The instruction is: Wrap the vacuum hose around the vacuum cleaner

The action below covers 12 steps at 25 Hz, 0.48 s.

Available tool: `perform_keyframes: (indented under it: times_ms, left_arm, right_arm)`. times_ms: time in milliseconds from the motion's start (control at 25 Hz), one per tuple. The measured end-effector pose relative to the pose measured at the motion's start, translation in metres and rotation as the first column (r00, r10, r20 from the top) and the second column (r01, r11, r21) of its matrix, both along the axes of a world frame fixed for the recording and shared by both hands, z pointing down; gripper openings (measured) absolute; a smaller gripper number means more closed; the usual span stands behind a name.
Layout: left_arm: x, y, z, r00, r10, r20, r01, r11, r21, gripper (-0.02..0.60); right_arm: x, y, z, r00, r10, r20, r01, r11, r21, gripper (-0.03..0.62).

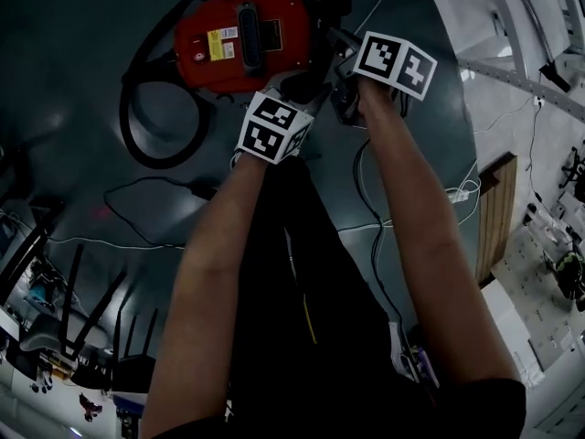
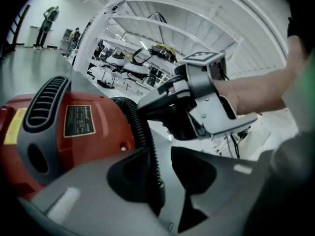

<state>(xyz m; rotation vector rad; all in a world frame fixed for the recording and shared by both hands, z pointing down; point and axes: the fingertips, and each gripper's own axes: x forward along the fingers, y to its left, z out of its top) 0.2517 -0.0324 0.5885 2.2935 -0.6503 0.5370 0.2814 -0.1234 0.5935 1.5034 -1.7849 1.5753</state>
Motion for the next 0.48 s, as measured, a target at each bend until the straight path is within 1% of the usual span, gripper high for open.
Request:
perform_keyframes:
  times_ms: [160, 360, 440, 480]
  left_arm:
    - [0.002, 0.002, 0.007, 1.0, 0.003, 0.002, -0.003, 1.0, -0.026, 0.112]
    - [0.011, 0.004, 0.016, 1.0, 0.018, -0.002, -0.018, 0.999, -0.038, 0.114]
    - [0.016, 0.007, 0.024, 0.999, 0.036, 0.003, -0.036, 0.997, -0.067, 0.116]
    - [0.018, 0.009, 0.028, 0.999, 0.04, 0.003, -0.04, 0.996, -0.086, 0.128]
  right_arm:
    - [-0.002, 0.0, 0.009, 1.0, -0.023, -0.002, 0.023, 1.0, -0.011, 0.115]
    - [-0.003, -0.005, 0.022, 0.997, -0.068, -0.026, 0.068, 0.998, -0.005, 0.131]
    - [-0.004, -0.008, 0.027, 0.995, -0.086, -0.044, 0.086, 0.996, -0.004, 0.146]
    - [-0.004, -0.009, 0.031, 0.993, -0.101, -0.063, 0.101, 0.995, -0.006, 0.153]
